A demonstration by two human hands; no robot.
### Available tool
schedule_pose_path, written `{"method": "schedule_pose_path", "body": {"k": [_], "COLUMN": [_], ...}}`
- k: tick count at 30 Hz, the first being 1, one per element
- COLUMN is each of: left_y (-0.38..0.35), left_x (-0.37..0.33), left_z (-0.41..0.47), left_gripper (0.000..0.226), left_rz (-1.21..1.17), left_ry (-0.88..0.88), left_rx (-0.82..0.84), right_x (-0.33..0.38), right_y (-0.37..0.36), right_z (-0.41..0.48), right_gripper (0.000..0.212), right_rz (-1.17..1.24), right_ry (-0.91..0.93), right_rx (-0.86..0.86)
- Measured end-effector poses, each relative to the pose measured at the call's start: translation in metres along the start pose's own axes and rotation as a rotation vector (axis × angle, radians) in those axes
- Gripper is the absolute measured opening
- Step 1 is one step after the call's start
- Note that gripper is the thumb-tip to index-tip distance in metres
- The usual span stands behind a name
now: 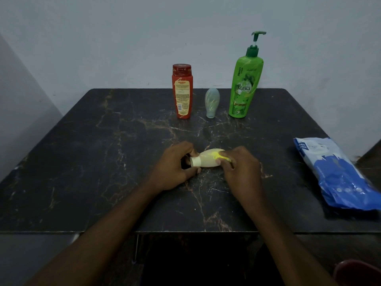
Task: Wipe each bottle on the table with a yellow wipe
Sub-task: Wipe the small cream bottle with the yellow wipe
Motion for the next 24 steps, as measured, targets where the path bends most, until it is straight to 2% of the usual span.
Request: {"method": "schedule_pose_path", "body": {"k": [5, 7, 11, 13, 17, 21, 24], "left_y": [-0.001, 0.0, 0.001, 0.001, 0.0, -0.001, -0.002], "left_x": [0.001, 0.0, -0.001, -0.001, -0.003, -0.003, -0.003], "left_z": [0.0, -0.001, 0.0, 0.0, 0.0, 0.0, 0.001], "left_gripper": [0.033, 0.033, 0.033, 0.033, 0.032, 0.032, 0.032], "left_rz": [-0.006, -0.006, 0.004, 0.01, 0.014, 0.015, 0.024], "left_ry": [0.006, 0.0, -0.005, -0.005, -0.015, -0.021, -0.022], "left_rx": [0.006, 0.003, 0.008, 0.008, 0.008, 0.021, 0.022], "right_x": [0.024, 0.023, -0.002, -0.008, 0.009, 0.032, 0.032], "right_y": [-0.012, -0.011, 0.006, 0.009, -0.002, -0.01, -0.011], "right_z": [-0.012, -0.012, 0.001, 0.004, -0.003, -0.012, -0.011], "right_gripper": [0.02, 0.02, 0.017, 0.019, 0.024, 0.02, 0.02], "right_rz": [0.089, 0.07, 0.037, 0.041, 0.037, 0.063, 0.041], "right_ry": [0.239, 0.217, 0.014, -0.033, 0.051, 0.215, 0.205], "right_rx": [0.166, 0.136, -0.035, -0.058, 0.024, 0.096, 0.074]}}
Point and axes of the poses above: each hand's wrist, its own z-axis towards the middle knuckle, its own y-axis out of the back of the hand, x = y × z, the point moved 6 cm from there along z, towards the middle knuckle
